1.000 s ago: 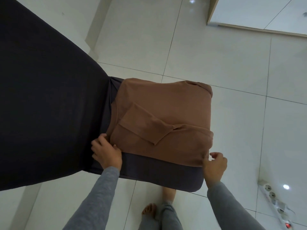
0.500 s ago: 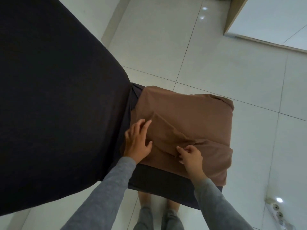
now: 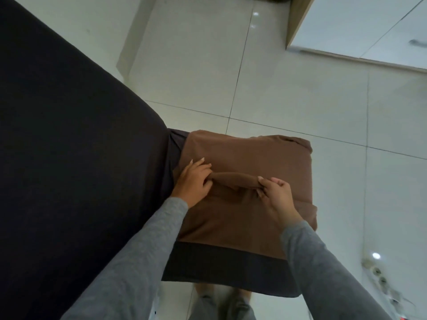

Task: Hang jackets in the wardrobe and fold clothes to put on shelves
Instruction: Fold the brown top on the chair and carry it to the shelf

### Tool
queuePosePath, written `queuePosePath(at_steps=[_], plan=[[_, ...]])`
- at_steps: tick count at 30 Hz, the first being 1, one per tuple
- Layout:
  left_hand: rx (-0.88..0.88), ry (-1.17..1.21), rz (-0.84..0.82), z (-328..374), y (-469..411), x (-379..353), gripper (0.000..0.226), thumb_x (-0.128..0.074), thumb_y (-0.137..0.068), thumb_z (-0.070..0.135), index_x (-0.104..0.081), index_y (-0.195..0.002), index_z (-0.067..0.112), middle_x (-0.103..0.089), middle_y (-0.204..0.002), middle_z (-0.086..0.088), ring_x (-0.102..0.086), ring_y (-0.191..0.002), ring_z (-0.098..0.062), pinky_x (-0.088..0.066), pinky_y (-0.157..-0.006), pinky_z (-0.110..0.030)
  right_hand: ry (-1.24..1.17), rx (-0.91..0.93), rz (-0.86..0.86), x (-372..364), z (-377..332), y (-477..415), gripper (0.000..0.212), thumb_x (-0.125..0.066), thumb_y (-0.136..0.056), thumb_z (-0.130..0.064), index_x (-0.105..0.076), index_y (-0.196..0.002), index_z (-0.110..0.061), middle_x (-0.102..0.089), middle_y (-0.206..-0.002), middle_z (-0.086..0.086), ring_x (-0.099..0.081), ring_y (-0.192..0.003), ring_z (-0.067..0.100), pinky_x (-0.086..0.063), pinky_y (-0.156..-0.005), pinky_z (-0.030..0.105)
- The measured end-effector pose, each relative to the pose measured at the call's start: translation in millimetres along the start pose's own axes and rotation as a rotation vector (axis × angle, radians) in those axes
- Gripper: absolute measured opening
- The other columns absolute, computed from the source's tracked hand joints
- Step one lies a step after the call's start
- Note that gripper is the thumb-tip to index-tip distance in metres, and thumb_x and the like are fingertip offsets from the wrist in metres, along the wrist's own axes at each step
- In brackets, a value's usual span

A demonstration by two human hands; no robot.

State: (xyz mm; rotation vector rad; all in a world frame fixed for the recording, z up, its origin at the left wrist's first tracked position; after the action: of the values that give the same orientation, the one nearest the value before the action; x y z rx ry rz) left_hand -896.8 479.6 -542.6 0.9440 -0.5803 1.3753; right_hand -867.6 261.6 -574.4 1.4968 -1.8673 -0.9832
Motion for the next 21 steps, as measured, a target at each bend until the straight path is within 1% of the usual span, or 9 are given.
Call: queuePosePath(at_steps=[2, 4, 6, 8, 11, 14, 17, 19, 21], plan=[[0.136, 0.189, 0.101, -9, -5, 14, 0.017, -0.054, -0.09, 0.016, -0.063, -0.104, 0.011, -0.064, -0.108, -0.007, -0.052, -0.117, -0.024, -0.026, -0.112, -0.038, -0.057, -0.01, 0.001, -2, -1, -1, 0.034, -0.059, -0.088, 0.001, -0.04, -0.114, -0.008, -0.049, -0.101, 0.012, -0.055, -0.082, 0.012, -0.052, -0.064, 0.019], [0.232, 0.333, 0.159, -13, -6, 24, 0.01, -0.055, -0.09, 0.02, -0.059, -0.096, 0.013, -0.063, -0.089, -0.005, -0.058, -0.092, -0.023, -0.047, -0.09, -0.036, -0.082, -0.019, 0.002, -1, 3, -1, 0.03, -0.06, -0.088, -0.001, -0.041, -0.11, -0.009, -0.05, -0.092, 0.009, -0.053, -0.076, 0.011, -0.051, -0.054, 0.015], [0.228, 0.402, 0.222, -10, -2, 33, 0.007, -0.058, -0.088, 0.019, -0.057, -0.09, 0.012, -0.061, -0.082, -0.005, -0.058, -0.078, -0.019, -0.048, -0.07, -0.025, -0.086, -0.001, 0.031, 3, 4, 5, 0.029, -0.059, -0.089, -0.002, -0.041, -0.11, -0.009, -0.051, -0.089, 0.008, -0.053, -0.073, 0.011, -0.048, -0.05, 0.014], [0.173, 0.428, 0.261, -4, 9, 40, 0.006, -0.061, -0.084, 0.013, -0.056, -0.082, 0.011, -0.059, -0.075, -0.003, -0.057, -0.07, -0.016, -0.042, -0.062, -0.013, -0.034, 0.053, 0.05, 9, 2, 17, 0.027, -0.059, -0.089, -0.003, -0.043, -0.11, -0.008, -0.052, -0.093, 0.008, -0.054, -0.074, 0.012, -0.047, -0.056, 0.019], [0.072, 0.445, 0.22, 3, 36, 37, 0.01, -0.058, -0.077, 0.018, -0.057, -0.075, 0.008, -0.059, -0.072, -0.002, -0.056, -0.069, -0.013, -0.043, -0.065, -0.014, 0.19, 0.132, 0.064, 23, 8, 38, 0.024, -0.061, -0.088, -0.007, -0.048, -0.108, -0.012, -0.055, -0.095, 0.005, -0.055, -0.079, 0.015, -0.047, -0.067, 0.026], [-0.091, 0.227, 0.087, 11, 67, 15, 0.026, -0.051, -0.073, 0.032, -0.064, -0.071, 0.01, -0.064, -0.071, -0.001, -0.055, -0.071, -0.011, -0.045, -0.075, -0.028, 0.41, 0.152, 0.104, 43, 30, 48, 0.016, -0.061, -0.087, -0.008, -0.049, -0.092, -0.019, -0.058, -0.088, 0.005, -0.054, -0.079, 0.018, -0.049, -0.075, 0.037], [-0.113, 0.108, 0.026, 10, 83, 1, 0.033, -0.05, -0.082, 0.044, -0.065, -0.072, 0.016, -0.063, -0.074, 0.007, -0.056, -0.075, -0.011, -0.044, -0.075, -0.028, 0.538, 0.129, 0.132, 59, 46, 52, 0.008, -0.058, -0.09, -0.019, -0.051, -0.089, -0.015, -0.057, -0.081, 0.004, -0.053, -0.078, 0.019, -0.046, -0.079, 0.038], [0.02, 0.112, 0.096, 0, 78, 6, 0.042, -0.044, -0.086, 0.051, -0.067, -0.092, 0.016, -0.064, -0.093, 0.004, -0.056, -0.091, -0.013, -0.042, -0.08, -0.029, 0.52, 0.129, 0.16, 65, 46, 50, 0.017, -0.056, -0.092, -0.031, -0.055, -0.085, -0.016, -0.061, -0.083, 0.004, -0.057, -0.082, 0.023, -0.05, -0.083, 0.042], [0.127, 0.072, 0.051, -8, 67, 3, 0.052, -0.044, -0.088, 0.051, -0.057, -0.123, 0.015, -0.055, -0.122, 0.0, -0.046, -0.117, -0.017, -0.039, -0.097, -0.033, 0.496, 0.135, 0.193, 68, 39, 45, 0.022, -0.056, -0.091, -0.038, -0.058, -0.084, -0.017, -0.066, -0.086, 0.006, -0.062, -0.083, 0.024, -0.053, -0.082, 0.043]])
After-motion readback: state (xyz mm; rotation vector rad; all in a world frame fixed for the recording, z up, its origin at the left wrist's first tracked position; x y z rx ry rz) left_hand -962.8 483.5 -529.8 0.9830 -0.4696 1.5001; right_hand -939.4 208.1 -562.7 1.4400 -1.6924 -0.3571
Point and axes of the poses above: each hand's wrist, its own y-axis away from the middle knuckle, its own x-axis out of the back of the hand, z = x × y, the point moved 9 cm from there along -y, towards the middle knuckle
